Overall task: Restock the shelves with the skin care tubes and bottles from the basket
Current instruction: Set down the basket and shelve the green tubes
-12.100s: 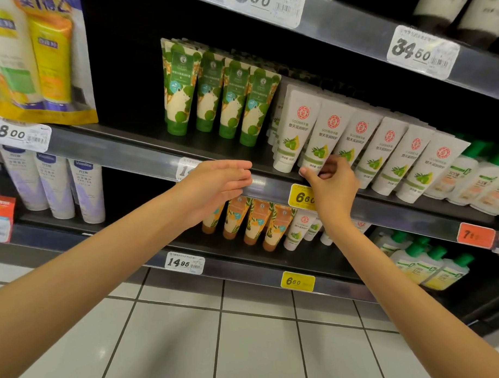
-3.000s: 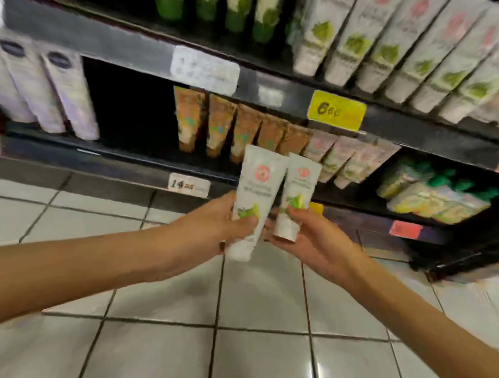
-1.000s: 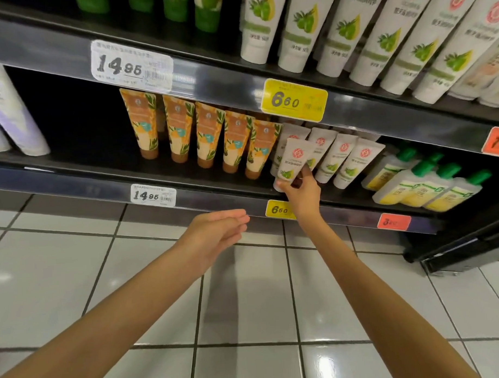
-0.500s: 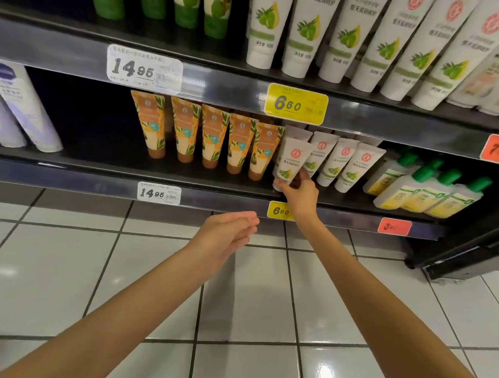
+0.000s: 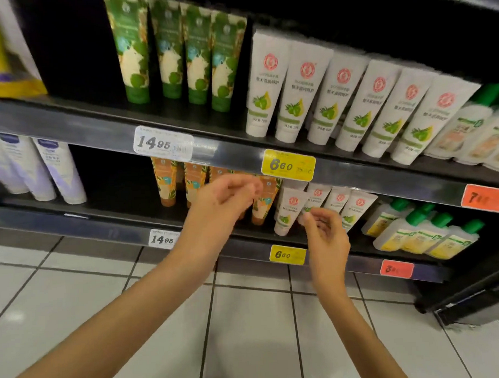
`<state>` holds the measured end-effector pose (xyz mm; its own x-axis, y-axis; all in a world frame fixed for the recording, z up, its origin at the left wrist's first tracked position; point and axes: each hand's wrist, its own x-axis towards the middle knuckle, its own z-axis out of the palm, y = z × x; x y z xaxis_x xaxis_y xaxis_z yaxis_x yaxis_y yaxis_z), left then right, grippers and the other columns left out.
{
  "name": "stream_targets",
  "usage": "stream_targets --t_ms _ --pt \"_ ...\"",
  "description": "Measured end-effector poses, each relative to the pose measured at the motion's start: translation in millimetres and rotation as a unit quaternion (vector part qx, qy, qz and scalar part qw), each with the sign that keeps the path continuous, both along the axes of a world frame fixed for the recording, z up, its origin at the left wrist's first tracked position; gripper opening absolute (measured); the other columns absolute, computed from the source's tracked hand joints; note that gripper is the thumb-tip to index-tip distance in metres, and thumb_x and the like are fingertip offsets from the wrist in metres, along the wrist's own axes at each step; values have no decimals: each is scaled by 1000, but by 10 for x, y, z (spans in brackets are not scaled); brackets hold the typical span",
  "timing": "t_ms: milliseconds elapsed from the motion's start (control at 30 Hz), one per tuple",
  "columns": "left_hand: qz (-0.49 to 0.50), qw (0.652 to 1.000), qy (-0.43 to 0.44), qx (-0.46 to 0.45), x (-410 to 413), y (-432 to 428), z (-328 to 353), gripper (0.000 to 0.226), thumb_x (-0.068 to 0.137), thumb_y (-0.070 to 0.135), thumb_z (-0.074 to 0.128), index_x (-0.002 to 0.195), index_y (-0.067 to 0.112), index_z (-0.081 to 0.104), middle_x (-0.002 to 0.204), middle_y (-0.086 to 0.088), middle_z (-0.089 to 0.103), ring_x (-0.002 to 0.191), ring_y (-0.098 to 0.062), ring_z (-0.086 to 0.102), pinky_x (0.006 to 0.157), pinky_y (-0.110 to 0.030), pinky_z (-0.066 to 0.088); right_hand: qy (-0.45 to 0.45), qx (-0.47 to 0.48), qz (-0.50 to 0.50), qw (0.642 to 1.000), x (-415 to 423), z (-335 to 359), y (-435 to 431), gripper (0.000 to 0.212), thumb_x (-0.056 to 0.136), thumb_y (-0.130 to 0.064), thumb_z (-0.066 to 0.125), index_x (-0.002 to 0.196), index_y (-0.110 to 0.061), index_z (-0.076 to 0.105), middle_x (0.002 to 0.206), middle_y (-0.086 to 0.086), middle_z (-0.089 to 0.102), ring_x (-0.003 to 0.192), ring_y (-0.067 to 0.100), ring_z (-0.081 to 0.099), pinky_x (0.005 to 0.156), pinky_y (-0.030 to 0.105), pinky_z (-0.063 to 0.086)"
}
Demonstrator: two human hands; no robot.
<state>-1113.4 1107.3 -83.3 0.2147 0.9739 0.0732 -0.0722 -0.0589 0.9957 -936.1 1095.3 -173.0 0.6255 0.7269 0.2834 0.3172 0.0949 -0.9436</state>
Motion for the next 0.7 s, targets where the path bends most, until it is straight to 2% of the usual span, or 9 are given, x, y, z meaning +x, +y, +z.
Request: stream_targets --t_ms 67,133,267,333,367,467,533,633,700 --pt "60 993 18 101 -2 125 300 14 90 20 54 98 25 64 97 11 68 92 5 61 76 -6 46 -40 44 28 998 -50 364 -73 13 88 -20 61 100 -23 60 97 -8 64 90 -3 60 76 8 47" --pt "130 979 23 156 49 299 502 15 90 17 56 103 19 62 98 12 64 88 4 60 75 -1 43 -64 68 47 995 -87 724 -25 15 88 -18 61 102 -21 59 99 -5 63 94 3 60 81 12 48" --pt "185 969 66 151 247 736 654 35 87 17 62 119 7 51 117 -3 57 103 -6 53 86 -11 41 -106 79 43 990 -140 1246 250 21 88 -16 61 108 -14 58 102 0 61 96 8 59 86 16 48" --pt "171 968 115 146 353 892 654 43 86 21 64 122 5 47 120 -5 55 100 -6 48 77 -9 37 -141 67 35 987 -173 1345 380 27 88 -16 62 113 -8 58 104 0 59 97 10 57 85 13 46" --pt "166 967 129 141 399 944 654 45 85 21 65 122 4 45 120 -6 56 97 -6 48 72 -9 36 -157 64 26 985 -189 1363 433 29 87 -16 63 114 -6 58 104 -1 58 96 9 55 82 7 44" --pt "169 968 141 125 495 1017 636 44 85 20 65 121 4 45 120 -9 58 98 -11 53 67 -10 36 -182 63 -4 981 -230 1366 537 30 87 -15 63 114 -5 57 105 0 57 95 6 50 76 -2 35" --pt "178 964 150 126 535 1044 621 43 84 19 65 119 3 46 120 -10 58 106 -16 56 68 -11 37 -180 59 -9 982 -243 1338 577 31 87 -16 63 115 -5 56 109 4 58 96 9 51 81 7 39" --pt "184 960 167 131 560 1068 597 41 84 16 66 117 0 48 119 -14 58 109 -21 56 68 -10 35 -171 49 -19 984 -267 1294 630 34 87 -17 63 117 -5 54 109 8 59 100 16 54 89 28 46" --pt "178 957 182 138 557 1091 579 39 83 17 66 115 0 52 117 -15 60 108 -22 57 67 -10 35 -171 48 -32 984 -287 1275 665 36 86 -18 64 117 -5 54 110 8 59 101 18 54 90 33 47"
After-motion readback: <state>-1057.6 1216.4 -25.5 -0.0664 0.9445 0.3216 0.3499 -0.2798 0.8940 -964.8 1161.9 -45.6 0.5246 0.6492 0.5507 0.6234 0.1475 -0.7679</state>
